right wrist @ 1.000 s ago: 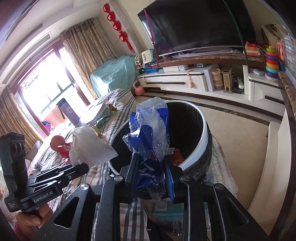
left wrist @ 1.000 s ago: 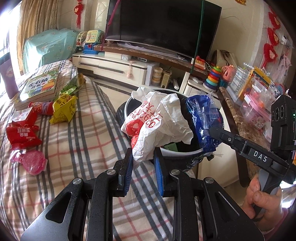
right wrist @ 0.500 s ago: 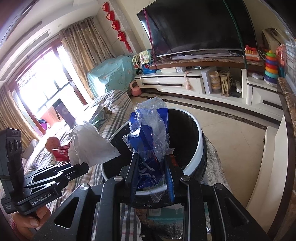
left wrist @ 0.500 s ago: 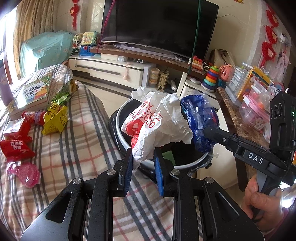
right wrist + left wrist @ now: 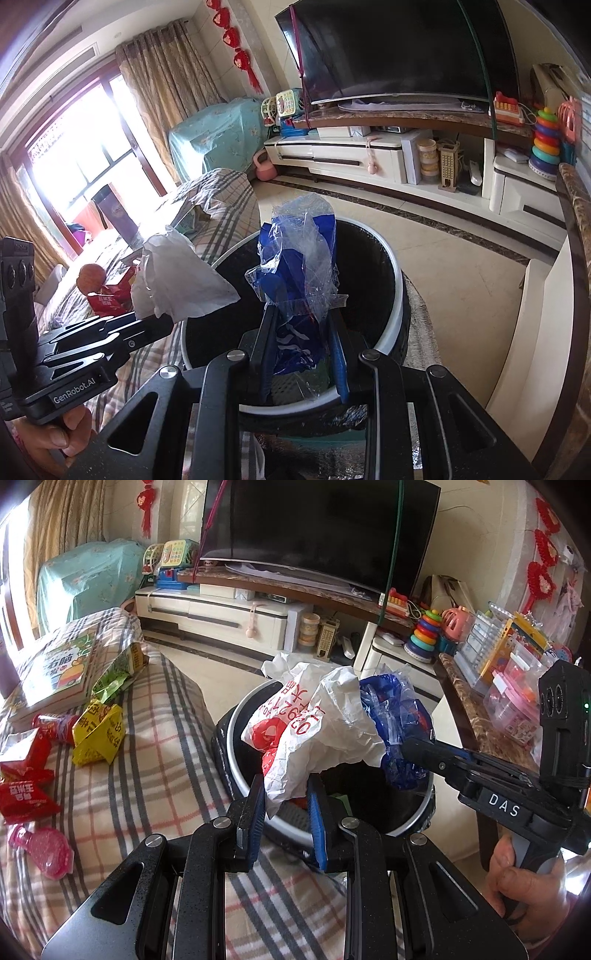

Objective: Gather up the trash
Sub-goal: 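Carry the white bag and blue bottle over the black bin, then open both tools to drop the bag and bottle into the bin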

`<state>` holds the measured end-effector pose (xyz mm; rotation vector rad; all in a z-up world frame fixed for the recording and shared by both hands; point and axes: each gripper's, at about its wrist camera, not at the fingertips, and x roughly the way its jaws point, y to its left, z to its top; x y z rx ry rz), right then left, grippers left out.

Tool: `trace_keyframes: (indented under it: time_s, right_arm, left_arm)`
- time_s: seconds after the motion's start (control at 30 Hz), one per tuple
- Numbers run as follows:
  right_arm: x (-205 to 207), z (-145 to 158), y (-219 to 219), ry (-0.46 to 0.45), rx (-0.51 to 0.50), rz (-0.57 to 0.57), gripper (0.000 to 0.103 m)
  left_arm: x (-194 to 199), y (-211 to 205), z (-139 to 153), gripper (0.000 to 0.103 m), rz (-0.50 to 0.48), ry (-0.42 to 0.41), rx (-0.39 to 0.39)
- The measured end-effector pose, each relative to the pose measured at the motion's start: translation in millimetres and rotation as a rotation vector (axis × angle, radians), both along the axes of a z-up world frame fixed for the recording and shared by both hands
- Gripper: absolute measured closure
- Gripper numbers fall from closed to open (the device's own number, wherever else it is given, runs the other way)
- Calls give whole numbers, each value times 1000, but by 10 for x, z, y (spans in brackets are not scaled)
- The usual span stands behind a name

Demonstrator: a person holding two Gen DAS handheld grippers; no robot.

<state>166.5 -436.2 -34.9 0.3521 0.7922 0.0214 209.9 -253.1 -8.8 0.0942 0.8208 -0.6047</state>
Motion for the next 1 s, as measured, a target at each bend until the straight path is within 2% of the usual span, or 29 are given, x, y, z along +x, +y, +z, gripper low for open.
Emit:
trace_keyframes:
  time_s: [0.5,0.6,0.67,0.73,0.83,1.0]
  right_arm:
    - [78,-45,-53,24,2,-8,74]
    - [88,-37,-75,23,9,-11,72]
    - [92,-27,-91,21,18,-12,65]
    - [84,-13,-99,16,19,-13,62]
    - [57,4,-98,8,20,-17,59]
    - [25,12,-85,0,32,-18,43]
  left_arm:
    - [137,-182,-80,81,-22,26,32]
    - [140,-182,-89,76,-17,29,37]
    - [150,-176,-85,60,-7,34,34]
    - [142,-145,-74,50,9,29,26]
    - [121,-87,-79,48,17,29,20]
    - [57,43,-123,45,36,51,5]
